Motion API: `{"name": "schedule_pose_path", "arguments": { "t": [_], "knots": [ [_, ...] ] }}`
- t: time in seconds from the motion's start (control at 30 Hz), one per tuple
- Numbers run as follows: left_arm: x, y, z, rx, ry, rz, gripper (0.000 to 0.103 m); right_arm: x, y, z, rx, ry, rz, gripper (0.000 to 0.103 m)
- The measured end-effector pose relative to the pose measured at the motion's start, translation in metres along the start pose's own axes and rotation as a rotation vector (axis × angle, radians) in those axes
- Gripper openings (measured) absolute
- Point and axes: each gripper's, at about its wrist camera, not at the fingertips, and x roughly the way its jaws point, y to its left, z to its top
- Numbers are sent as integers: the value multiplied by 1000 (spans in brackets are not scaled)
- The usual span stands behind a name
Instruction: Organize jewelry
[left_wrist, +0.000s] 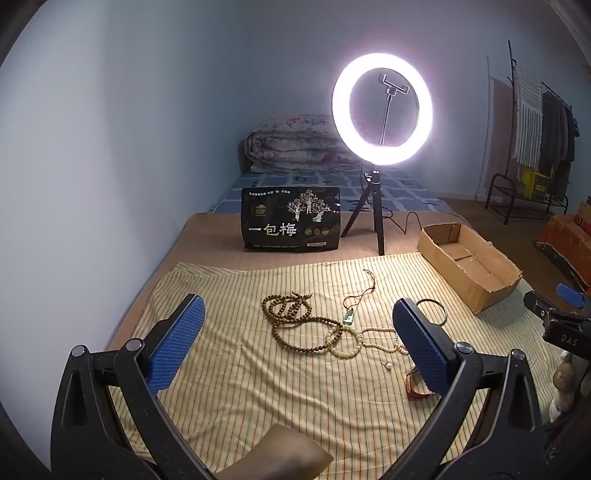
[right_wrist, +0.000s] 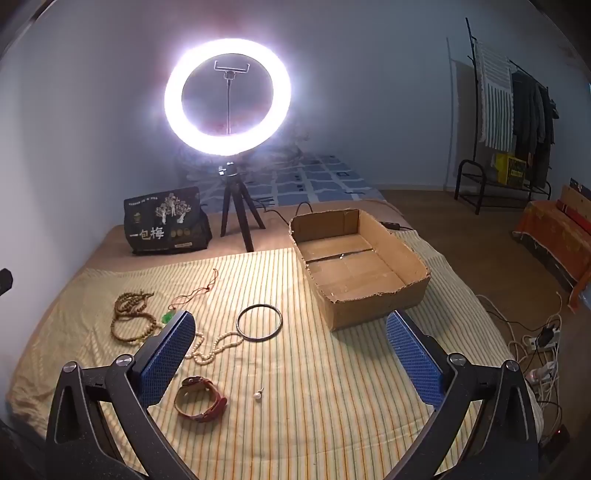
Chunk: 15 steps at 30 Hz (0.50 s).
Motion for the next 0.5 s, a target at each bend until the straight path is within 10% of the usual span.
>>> {"name": "schedule_pose_path", "arguments": {
  "t": [0.5],
  "knots": [
    [2,-1,-1,-14,0,-10,103,-1,6,-3,-21,1,2,103]
  ]
}}
